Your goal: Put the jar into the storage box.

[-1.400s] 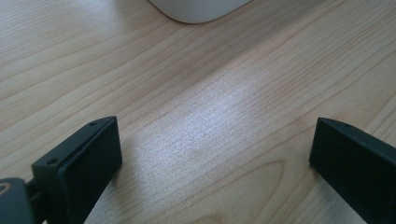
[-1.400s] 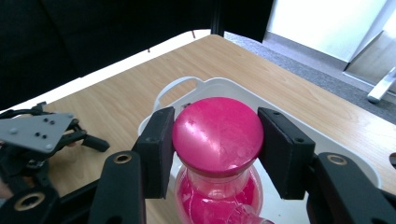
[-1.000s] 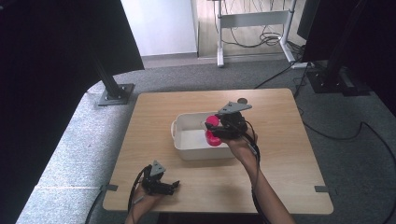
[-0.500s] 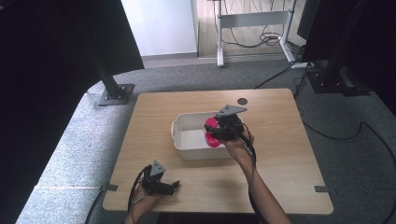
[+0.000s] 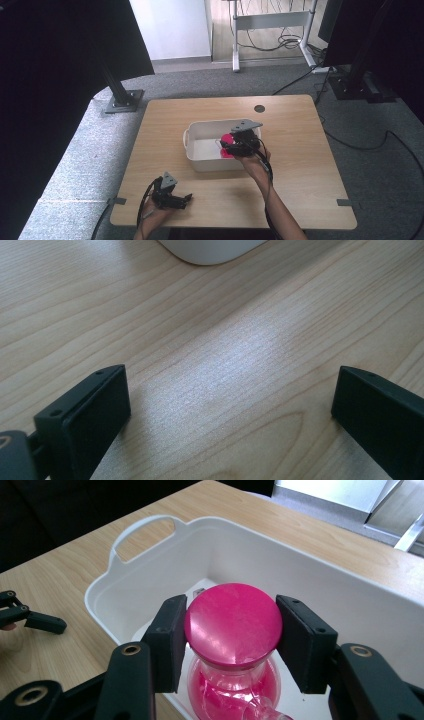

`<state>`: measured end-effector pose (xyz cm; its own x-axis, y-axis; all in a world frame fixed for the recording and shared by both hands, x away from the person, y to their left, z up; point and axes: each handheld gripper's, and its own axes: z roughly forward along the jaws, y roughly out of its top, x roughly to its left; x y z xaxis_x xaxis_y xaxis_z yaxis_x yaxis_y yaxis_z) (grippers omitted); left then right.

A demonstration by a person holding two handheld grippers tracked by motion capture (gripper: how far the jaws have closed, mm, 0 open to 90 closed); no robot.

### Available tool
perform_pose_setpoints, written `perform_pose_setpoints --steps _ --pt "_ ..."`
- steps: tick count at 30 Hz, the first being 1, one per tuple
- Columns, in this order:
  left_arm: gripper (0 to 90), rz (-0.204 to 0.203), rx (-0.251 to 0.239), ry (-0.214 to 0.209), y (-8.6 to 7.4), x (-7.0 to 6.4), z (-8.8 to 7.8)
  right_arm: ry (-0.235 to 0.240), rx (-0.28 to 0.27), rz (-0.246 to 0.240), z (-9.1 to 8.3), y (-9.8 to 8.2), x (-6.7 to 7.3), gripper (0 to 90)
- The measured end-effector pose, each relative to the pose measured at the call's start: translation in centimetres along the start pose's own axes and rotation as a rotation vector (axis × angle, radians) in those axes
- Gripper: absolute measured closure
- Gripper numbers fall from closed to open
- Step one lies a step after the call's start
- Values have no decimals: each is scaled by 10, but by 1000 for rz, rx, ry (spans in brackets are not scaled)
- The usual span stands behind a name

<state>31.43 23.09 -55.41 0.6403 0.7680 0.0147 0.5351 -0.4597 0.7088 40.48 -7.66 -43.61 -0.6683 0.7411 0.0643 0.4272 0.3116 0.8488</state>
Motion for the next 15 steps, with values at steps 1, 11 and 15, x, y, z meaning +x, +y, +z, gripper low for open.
perform_pose_setpoints --steps 1,11,15 --pt "20 0 0 0 0 0 0 1 3 1 1 -2 0 478" --pt "20 0 0 0 0 0 0 3 27 10 9 -12 -2 478" --pt "20 1 1 0 0 0 0 5 39 11 12 -15 -2 477"
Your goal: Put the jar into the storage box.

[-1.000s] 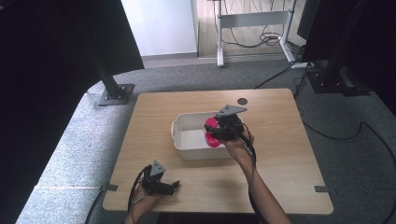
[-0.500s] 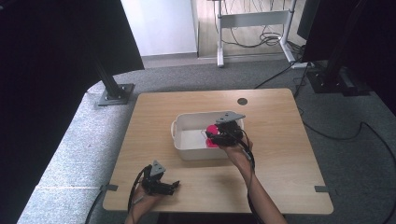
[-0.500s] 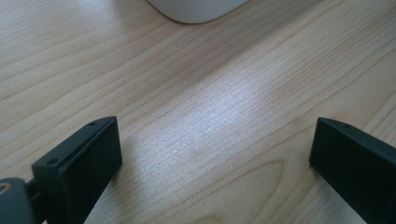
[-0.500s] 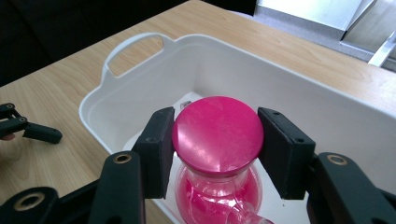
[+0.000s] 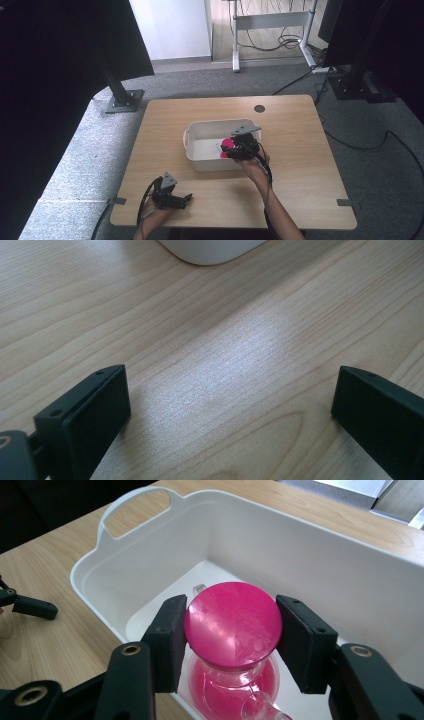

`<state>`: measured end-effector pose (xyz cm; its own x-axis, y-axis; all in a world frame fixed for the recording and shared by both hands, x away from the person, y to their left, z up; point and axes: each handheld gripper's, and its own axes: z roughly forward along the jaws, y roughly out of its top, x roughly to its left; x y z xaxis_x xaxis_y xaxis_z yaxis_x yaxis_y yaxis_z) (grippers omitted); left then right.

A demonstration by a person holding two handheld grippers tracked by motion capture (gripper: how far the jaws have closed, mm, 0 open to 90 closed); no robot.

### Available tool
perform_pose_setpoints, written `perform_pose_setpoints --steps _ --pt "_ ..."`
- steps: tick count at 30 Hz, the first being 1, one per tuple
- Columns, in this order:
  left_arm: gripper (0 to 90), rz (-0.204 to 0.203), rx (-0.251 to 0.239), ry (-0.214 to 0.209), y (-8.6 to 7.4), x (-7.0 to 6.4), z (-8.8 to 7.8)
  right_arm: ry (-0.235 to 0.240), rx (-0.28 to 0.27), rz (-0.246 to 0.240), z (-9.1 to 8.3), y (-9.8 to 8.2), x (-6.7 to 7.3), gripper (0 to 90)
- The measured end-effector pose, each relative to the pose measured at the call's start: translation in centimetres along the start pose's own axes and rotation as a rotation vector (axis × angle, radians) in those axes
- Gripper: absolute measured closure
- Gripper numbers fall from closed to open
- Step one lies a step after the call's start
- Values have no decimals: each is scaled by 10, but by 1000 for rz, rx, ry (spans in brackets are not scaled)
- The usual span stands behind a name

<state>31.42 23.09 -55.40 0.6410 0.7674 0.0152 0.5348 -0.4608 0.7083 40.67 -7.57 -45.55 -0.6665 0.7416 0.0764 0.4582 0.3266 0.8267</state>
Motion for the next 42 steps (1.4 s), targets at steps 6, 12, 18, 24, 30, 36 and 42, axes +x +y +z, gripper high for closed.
perform_pose_setpoints --steps 6,12,18,24,30,36,42 --pt "20 0 0 0 0 0 0 6 8 8 4 -4 -1 475" --pt "20 1 1 0 0 0 0 15 10 10 4 -4 -2 459" --pt "20 0 0 0 0 0 0 23 13 3 5 -4 -1 403" --pt "20 0 1 0 0 0 0 32 10 -1 6 -3 -1 254" --pt "20 0 0 0 0 0 0 32 12 -14 5 -2 0 128" --pt "20 -1 -1 0 0 0 0 33 15 -28 1 1 2 86" --pt "20 -1 -1 0 0 0 0 37 20 -38 -2 1 4 77"
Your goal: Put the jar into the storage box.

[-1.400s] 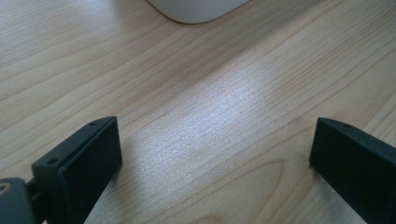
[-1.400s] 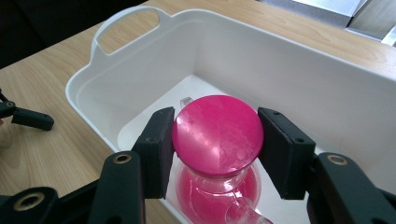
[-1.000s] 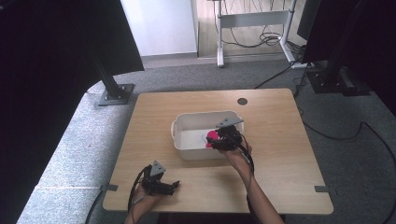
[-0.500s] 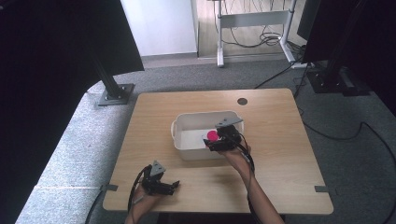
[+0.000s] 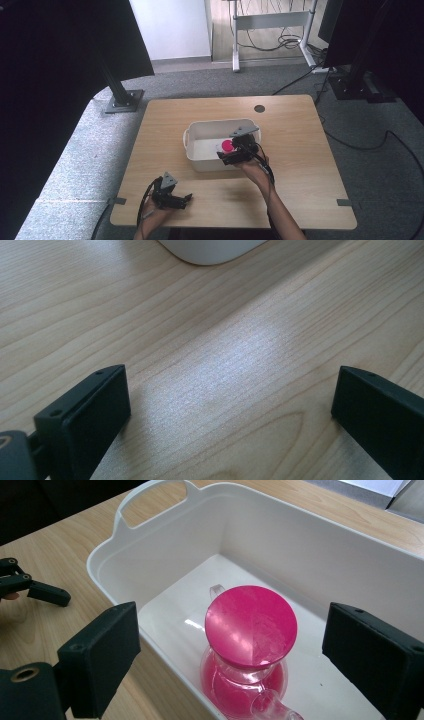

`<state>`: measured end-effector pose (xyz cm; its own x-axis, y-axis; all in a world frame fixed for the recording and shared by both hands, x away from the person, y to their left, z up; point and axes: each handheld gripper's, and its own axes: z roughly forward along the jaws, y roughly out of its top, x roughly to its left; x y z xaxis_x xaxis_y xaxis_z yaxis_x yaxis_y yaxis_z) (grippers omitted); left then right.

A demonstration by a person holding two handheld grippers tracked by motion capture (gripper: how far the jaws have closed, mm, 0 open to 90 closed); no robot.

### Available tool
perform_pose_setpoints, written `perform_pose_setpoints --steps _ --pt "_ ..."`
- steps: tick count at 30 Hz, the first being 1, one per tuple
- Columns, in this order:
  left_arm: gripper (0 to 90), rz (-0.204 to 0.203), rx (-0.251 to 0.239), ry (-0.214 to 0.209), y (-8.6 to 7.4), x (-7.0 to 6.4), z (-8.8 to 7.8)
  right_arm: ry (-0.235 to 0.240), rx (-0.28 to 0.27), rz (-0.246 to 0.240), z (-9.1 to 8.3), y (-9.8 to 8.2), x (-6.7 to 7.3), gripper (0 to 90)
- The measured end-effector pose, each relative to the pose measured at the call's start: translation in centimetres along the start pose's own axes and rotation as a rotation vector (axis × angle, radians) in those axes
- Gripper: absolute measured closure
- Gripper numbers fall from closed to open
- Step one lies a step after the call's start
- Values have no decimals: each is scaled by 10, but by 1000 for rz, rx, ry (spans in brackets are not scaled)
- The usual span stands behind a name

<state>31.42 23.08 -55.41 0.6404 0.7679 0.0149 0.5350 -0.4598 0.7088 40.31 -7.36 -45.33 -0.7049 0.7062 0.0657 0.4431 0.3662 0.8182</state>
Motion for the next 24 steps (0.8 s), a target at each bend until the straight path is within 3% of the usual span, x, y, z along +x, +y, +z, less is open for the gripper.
perform_pose_setpoints --steps 24 --pt "20 0 0 0 0 0 0 -3 -17 -12 -18 -5 2 75"
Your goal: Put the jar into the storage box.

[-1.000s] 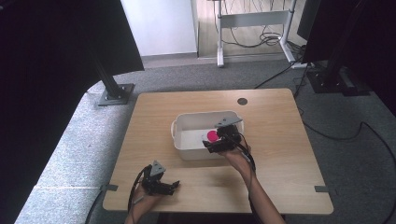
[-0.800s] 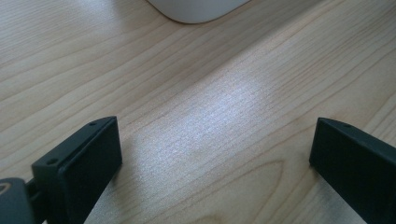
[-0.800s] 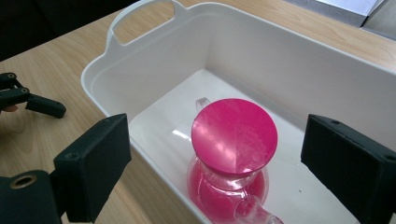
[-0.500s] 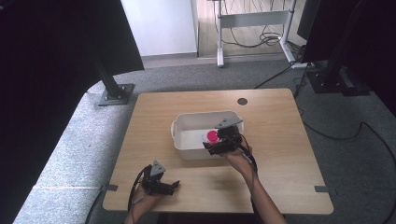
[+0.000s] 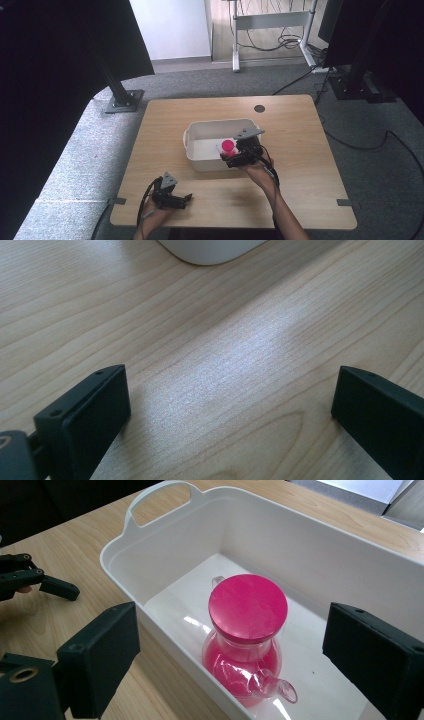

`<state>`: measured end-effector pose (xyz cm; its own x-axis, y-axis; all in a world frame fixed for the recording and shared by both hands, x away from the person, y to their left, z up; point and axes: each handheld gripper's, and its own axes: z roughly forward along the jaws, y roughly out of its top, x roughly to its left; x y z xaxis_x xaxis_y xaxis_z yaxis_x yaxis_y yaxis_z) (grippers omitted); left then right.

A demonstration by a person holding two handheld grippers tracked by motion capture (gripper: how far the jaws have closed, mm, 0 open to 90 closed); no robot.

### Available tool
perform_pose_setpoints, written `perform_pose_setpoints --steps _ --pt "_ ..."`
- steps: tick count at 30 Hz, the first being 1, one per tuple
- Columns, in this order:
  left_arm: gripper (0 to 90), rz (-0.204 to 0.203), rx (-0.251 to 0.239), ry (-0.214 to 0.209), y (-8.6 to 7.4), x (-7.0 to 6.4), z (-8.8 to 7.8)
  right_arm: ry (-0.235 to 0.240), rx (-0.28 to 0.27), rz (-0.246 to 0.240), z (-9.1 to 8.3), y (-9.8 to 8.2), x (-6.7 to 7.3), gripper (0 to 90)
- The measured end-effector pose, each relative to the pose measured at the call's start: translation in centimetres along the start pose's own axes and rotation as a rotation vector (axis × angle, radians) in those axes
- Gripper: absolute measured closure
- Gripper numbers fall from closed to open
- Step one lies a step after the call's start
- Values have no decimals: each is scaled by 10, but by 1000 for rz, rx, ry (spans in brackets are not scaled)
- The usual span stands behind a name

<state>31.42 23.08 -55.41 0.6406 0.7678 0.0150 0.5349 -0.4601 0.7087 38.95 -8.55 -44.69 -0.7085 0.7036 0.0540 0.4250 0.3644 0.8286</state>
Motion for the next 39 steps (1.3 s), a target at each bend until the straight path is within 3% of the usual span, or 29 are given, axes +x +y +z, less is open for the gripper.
perform_pose_setpoints --steps 39 --pt "21 0 0 0 0 0 0 2 -22 -36 -28 -12 7 78"
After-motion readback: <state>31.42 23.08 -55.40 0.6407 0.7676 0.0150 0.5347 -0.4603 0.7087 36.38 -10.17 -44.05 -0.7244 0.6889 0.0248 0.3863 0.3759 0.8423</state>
